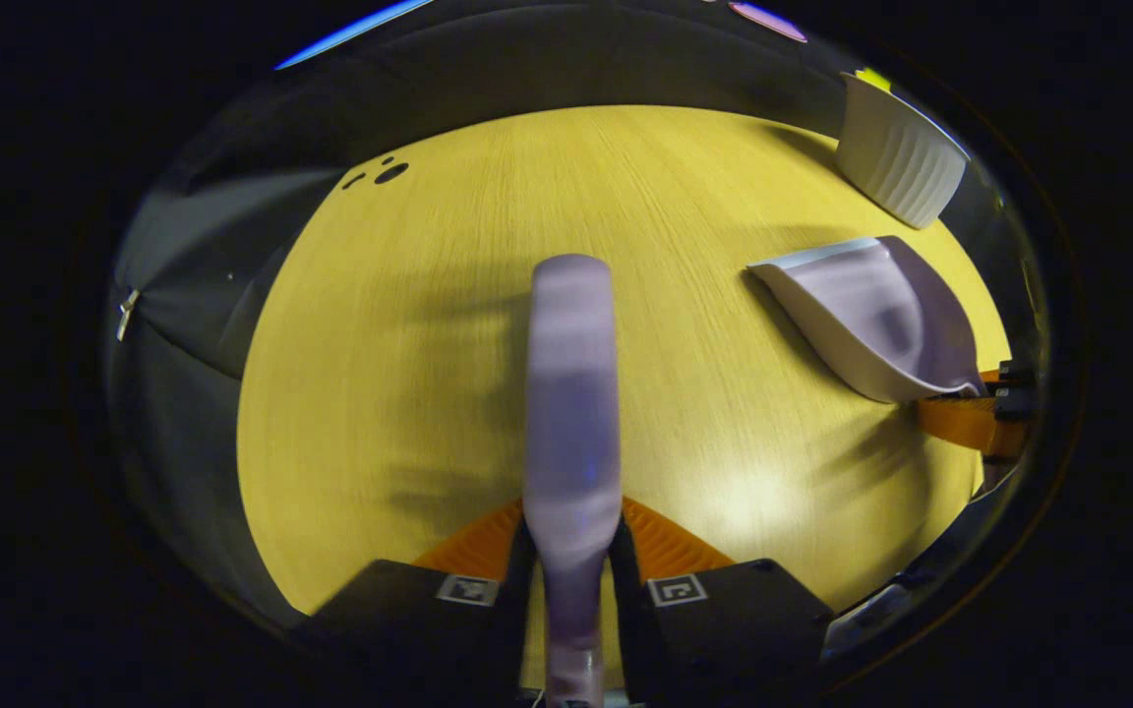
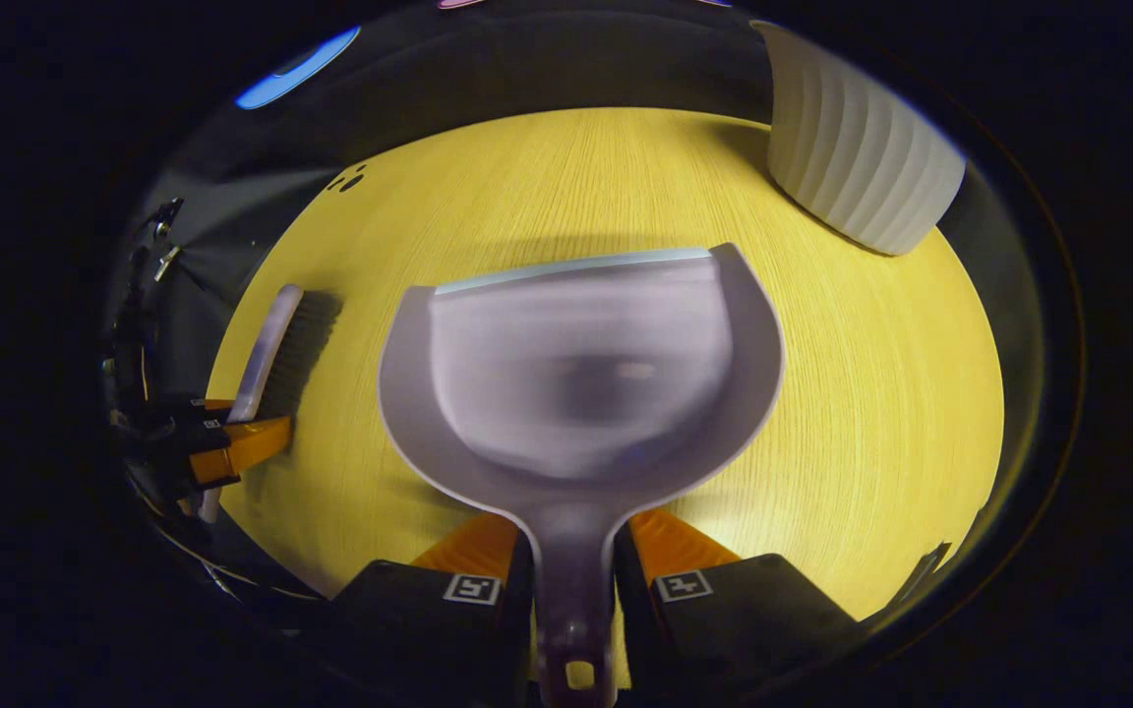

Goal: Pick up the small broom and dustpan from the desktop, sweep the trash into the dustpan with the broom, and then empty the trash into the garbage bin.

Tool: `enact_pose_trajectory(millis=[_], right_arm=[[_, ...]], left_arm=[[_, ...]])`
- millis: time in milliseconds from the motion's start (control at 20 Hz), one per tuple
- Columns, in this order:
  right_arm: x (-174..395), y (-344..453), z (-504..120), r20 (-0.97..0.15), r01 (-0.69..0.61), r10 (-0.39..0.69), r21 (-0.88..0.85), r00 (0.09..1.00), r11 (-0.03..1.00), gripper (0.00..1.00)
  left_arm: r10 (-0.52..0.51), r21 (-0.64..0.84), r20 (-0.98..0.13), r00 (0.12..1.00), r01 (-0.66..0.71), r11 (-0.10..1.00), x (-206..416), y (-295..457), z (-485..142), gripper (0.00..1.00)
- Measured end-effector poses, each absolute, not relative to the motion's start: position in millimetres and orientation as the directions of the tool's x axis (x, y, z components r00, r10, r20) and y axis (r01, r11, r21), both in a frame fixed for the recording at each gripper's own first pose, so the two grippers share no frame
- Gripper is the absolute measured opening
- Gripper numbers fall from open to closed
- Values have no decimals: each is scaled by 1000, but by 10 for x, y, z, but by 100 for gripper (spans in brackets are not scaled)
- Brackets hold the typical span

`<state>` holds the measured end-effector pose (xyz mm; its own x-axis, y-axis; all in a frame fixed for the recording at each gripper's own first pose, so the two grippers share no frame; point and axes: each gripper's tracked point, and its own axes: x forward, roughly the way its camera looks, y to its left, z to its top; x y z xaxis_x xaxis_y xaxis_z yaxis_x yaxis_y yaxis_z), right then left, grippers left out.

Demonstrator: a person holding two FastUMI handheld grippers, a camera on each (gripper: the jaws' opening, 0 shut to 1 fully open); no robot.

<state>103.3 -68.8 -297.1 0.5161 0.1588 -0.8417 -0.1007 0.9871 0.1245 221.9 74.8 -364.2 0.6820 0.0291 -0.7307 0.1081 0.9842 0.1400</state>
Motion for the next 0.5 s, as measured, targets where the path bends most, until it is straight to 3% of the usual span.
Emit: enact_pose_trajectory(millis=[150,200,500], right_arm=[[1105,-759,-2955,-820,-101,141,102,554,990,100],[1112,-788,-2897,-808,-93,133,97,574,991,99],[1176,-909,-2532,-700,-93,95,41,707,995,99]], left_arm=[[10,106,-703,711,91,990,2204,708,-3563,100],[11,113,-688,726,91,989,2178,710,-3489,95],[-69,109,-507,859,143,984,1787,526,-2805,95]])
